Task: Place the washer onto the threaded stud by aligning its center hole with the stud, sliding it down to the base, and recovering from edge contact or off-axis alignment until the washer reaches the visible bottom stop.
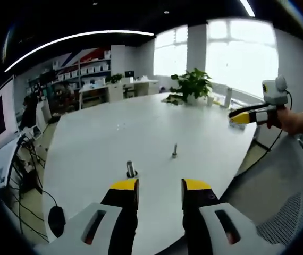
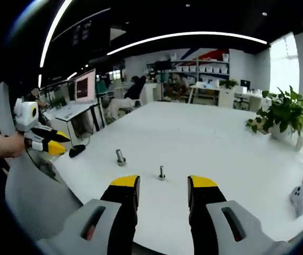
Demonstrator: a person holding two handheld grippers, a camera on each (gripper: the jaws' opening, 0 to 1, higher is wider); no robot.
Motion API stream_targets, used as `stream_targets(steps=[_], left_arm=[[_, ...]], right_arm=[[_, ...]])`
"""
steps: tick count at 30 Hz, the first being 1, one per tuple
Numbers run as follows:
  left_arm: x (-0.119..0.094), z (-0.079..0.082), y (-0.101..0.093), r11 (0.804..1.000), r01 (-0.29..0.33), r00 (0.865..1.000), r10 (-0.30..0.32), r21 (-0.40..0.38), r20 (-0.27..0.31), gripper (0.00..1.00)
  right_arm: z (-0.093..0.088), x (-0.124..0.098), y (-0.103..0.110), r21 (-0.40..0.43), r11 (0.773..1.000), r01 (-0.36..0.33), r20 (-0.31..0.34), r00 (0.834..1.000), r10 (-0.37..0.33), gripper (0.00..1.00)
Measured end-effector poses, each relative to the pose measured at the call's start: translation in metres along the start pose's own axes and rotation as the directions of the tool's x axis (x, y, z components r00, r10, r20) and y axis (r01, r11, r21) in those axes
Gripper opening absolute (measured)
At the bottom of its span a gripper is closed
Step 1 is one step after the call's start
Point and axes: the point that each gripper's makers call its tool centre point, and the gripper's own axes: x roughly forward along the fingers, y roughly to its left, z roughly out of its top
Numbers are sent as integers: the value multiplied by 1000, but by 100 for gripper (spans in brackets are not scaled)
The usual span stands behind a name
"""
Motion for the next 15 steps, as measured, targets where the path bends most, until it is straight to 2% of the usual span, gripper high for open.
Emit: stream_targets(steps=[3,4,6,7,8,9,10,12,15], left_arm=[[-2,1,-2,1000,15,1000,-15,-2,8,31],[-3,-3,0,998,7,1000,-7,62,-14,30],[-3,-6,0,997,9,1000,-8,74,-15,30],[-4,-6,2,998,6,1000,-6,65,-5,29],[-2,-4,4,1000,0,999,0,-9,32,28],[-1,-7,3,998,13,1000,-12,-56,17,28],[0,-9,4,998,19,1000,-19,-54,-2,28],[-1,-7,5,1000,5,1000,-5,-5,11,29],[-1,-11,3,1000,15,1000,-15,-19,5,29]], right_arm=[[-2,-5,-6,14,999,29,18,999,-29,39],[-4,-6,-7,8,999,41,6,999,-41,39],[-6,-7,-4,12,999,36,12,999,-36,39],[-7,-7,-4,7,999,37,14,999,-37,39],[-14,-5,-7,-21,999,39,6,999,-39,39],[-19,-4,-8,-26,999,38,-26,999,-39,39],[-17,-4,-6,-18,999,32,-19,999,-33,39],[-10,-6,-1,0,1000,18,16,1000,-18,39],[-23,-1,1,-31,1000,0,-37,999,-2,40]])
